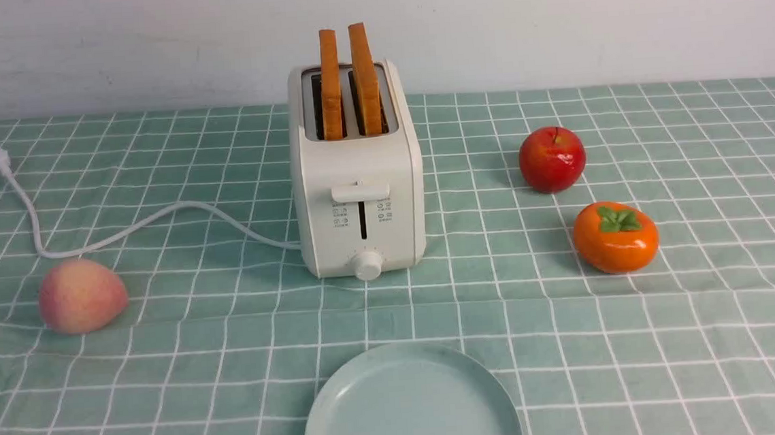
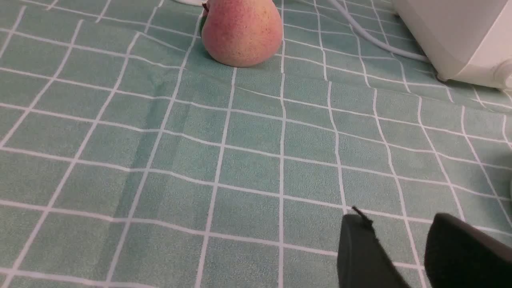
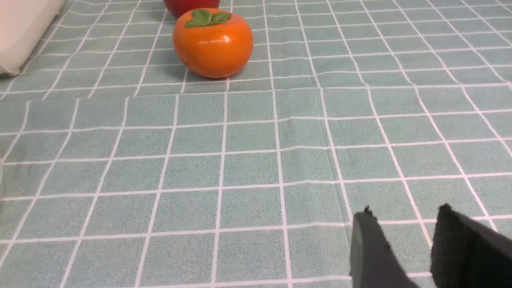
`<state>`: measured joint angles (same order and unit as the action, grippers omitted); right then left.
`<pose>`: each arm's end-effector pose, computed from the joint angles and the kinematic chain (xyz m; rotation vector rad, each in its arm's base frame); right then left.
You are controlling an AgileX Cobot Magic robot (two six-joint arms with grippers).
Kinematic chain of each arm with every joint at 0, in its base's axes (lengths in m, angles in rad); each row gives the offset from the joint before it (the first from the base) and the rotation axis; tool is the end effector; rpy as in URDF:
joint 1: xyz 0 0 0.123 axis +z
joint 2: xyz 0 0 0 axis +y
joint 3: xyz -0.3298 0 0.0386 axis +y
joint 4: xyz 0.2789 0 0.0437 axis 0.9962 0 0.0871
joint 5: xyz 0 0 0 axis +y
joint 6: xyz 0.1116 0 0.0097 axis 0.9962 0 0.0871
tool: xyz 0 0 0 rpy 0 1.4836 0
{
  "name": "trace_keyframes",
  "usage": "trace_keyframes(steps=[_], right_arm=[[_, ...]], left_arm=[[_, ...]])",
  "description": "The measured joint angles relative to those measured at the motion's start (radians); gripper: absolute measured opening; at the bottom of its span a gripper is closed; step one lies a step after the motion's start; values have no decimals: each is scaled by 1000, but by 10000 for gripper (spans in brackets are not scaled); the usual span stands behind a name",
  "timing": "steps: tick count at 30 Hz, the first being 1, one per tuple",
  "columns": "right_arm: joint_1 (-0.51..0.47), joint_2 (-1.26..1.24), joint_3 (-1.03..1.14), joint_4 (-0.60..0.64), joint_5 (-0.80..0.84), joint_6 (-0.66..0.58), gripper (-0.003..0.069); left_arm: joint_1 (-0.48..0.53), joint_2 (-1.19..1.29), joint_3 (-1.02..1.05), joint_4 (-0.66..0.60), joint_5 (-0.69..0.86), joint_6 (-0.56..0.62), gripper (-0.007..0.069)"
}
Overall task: Take toasted bread from bread machine on blue coffee table place on plate.
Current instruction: 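Reach for a toast slice standing in the toaster with the left gripper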
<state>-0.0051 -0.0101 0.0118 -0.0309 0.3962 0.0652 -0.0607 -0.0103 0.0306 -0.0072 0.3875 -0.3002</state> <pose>0.0554 -0.0016 0.1672 0.0475 1.8807 0.0105 0.0557 -0.0037 0.1609 -0.2313 1.8852 -0.2530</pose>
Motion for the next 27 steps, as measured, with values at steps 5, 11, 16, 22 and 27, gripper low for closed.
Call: trace_keyframes(steps=[5, 11, 16, 22, 27], right_arm=[[0, 0, 0, 0, 0, 0, 240], [0, 0, 0, 0, 0, 0, 240], [0, 0, 0, 0, 0, 0, 240], [0, 0, 0, 0, 0, 0, 240], [0, 0, 0, 0, 0, 0, 240]], left_arm=[[0, 0, 0, 0, 0, 0, 238], [0, 0, 0, 0, 0, 0, 238], [0, 0, 0, 7, 0, 0, 238], [0, 0, 0, -43, -78, 0, 238], [0, 0, 0, -254, -248, 0, 238]])
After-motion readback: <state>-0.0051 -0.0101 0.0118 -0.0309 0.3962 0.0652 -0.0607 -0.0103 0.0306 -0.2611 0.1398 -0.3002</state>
